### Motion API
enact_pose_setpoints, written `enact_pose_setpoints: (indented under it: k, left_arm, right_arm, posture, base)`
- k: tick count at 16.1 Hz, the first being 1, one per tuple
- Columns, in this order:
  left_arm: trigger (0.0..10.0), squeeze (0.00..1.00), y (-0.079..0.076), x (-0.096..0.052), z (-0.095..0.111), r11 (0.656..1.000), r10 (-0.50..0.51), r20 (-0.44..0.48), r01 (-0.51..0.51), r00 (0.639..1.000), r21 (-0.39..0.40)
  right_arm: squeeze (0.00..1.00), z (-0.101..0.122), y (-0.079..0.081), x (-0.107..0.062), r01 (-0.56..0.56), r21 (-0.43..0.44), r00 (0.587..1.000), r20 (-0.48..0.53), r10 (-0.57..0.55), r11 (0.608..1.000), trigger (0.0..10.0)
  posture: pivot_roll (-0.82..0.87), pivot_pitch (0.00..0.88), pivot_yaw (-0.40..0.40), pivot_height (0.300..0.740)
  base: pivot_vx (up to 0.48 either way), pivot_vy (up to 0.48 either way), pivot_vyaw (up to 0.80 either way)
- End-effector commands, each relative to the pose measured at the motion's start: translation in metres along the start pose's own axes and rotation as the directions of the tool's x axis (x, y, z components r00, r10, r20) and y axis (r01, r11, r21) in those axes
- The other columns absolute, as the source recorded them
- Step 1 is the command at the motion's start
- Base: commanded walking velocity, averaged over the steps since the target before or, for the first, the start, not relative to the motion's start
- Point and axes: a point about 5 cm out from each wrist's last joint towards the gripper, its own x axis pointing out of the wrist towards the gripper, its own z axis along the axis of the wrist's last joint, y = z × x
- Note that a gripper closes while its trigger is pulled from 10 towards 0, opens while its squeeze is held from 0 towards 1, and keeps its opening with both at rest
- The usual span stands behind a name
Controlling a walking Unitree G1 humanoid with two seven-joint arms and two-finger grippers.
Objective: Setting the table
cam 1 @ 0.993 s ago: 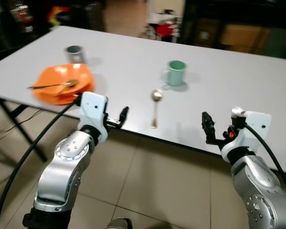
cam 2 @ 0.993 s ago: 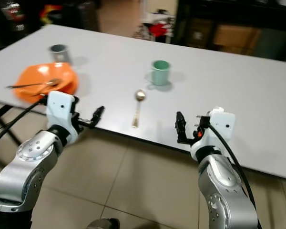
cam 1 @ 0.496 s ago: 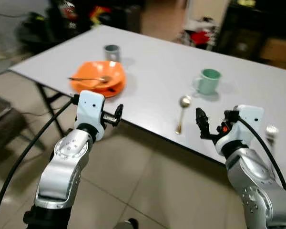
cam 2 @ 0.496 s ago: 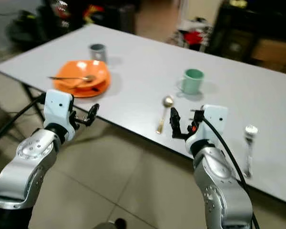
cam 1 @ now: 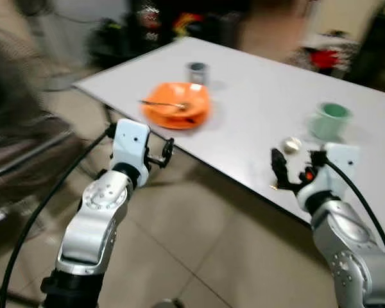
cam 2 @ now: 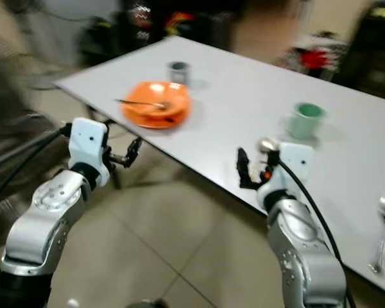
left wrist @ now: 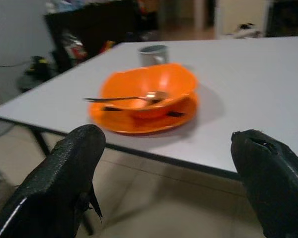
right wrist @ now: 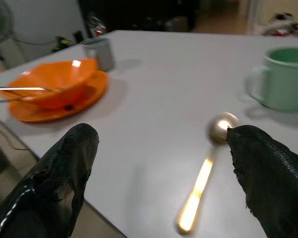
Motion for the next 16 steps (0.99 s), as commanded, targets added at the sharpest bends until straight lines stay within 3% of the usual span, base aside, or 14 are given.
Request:
enact_pose_setpoints:
  k: [1, 13, 14, 15, 16]
  left_arm:
    - [10.0, 0.0, 0.0057, -0.0002, 0.0009, 1.0, 0.025, 0.0, -0.025, 1.0, 0.013]
    - [10.0, 0.0, 0.007, -0.0005, -0.0002, 0.998, 0.04, -0.009, -0.041, 0.999, -0.04]
    - [10.0, 0.0, 0.0065, -0.0003, 0.0003, 0.998, 0.037, -0.007, -0.037, 0.999, -0.041]
    - [10.0, 0.0, 0.0063, -0.0003, 0.0004, 0.999, 0.034, -0.007, -0.034, 0.999, -0.041]
    - [10.0, 0.0, 0.0065, -0.0007, 0.0001, 0.999, 0.03, -0.008, -0.03, 1.0, -0.04]
  right_arm:
    - [1.0, 0.0014, 0.0046, 0.0007, -0.017, 0.009, 1.0, 0.004, 0.017, 1.0, 10.0]
    - [1.0, 0.001, 0.0048, 0.0024, -0.013, 0.006, 1.0, 0.0, 0.013, 1.0, 10.0]
    - [0.91, -0.0004, 0.004, 0.0022, -0.001, 0.01, 1.0, -0.005, 0.001, 1.0, 10.0]
    - [0.31, -0.0011, 0.004, 0.0022, 0.001, 0.008, 1.0, -0.009, -0.001, 1.0, 10.0]
    - [0.0, -0.0014, 0.0048, 0.0022, 0.003, 0.002, 1.0, -0.011, -0.003, 1.0, 10.0]
  posture:
    - [0.03, 0.0, -0.006, 0.74]
    - [0.04, 0.0, -0.007, 0.74]
    - [0.04, 0.0, -0.004, 0.74]
    - [0.03, 0.0, -0.002, 0.74]
    - [0.03, 0.0, -0.002, 0.74]
  base:
    - [0.0, 0.0, 0.8]
    - [0.0, 0.0, 0.73]
    - [0.0, 0.334, 0.0]
    - [0.0, 0.345, 0.0]
    - [0.0, 0.349, 0.0]
